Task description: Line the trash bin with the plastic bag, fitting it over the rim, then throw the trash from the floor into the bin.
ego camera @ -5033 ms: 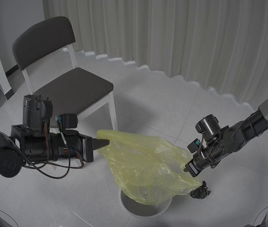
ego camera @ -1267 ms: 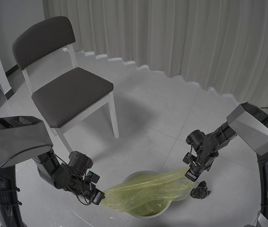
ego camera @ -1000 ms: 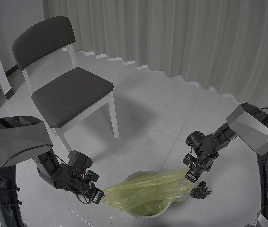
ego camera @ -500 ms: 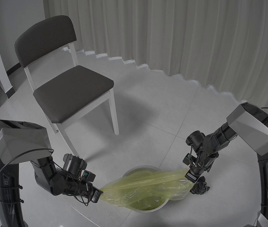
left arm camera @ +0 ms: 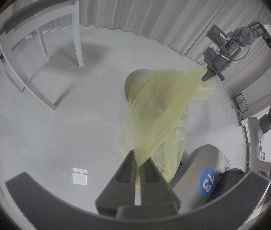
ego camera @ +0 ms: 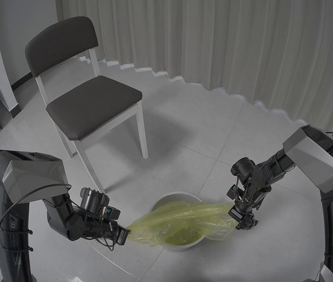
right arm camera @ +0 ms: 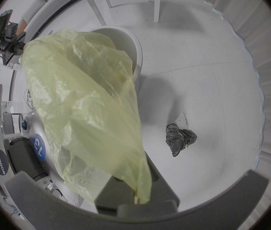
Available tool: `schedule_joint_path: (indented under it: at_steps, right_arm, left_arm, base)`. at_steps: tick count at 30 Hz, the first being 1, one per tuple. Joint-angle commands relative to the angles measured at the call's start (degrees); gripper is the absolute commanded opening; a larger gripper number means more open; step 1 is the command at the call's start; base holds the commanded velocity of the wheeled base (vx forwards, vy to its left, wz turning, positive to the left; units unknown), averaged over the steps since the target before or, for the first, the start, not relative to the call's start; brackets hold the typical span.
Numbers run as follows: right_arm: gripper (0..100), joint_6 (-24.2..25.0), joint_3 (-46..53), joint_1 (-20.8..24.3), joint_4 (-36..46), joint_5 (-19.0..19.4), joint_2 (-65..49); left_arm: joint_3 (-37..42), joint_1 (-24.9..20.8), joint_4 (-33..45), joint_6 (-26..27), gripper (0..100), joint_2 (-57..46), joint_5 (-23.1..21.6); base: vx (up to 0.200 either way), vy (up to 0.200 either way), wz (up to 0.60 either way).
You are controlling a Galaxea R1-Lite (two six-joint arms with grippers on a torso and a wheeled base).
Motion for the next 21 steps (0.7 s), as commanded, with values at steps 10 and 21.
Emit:
schedule_joint_path:
  at_steps: [10,21]
  right_arm:
    - [0,0.72,0.05,-3.62,0.21,0.3,-2.07]
    - [0,6.87,-10.14,-3.62,-0.05,0.22,2.85]
  left_arm:
    - [2.67,4.02,1.82,1.13,0,-7.12,-2.89]
    - [-26.33,3.93,11.75,-11.88,0,2.02,-1.14]
  base:
    - [0.0,0.0,0.0]
    - [0.0,0.0,0.0]
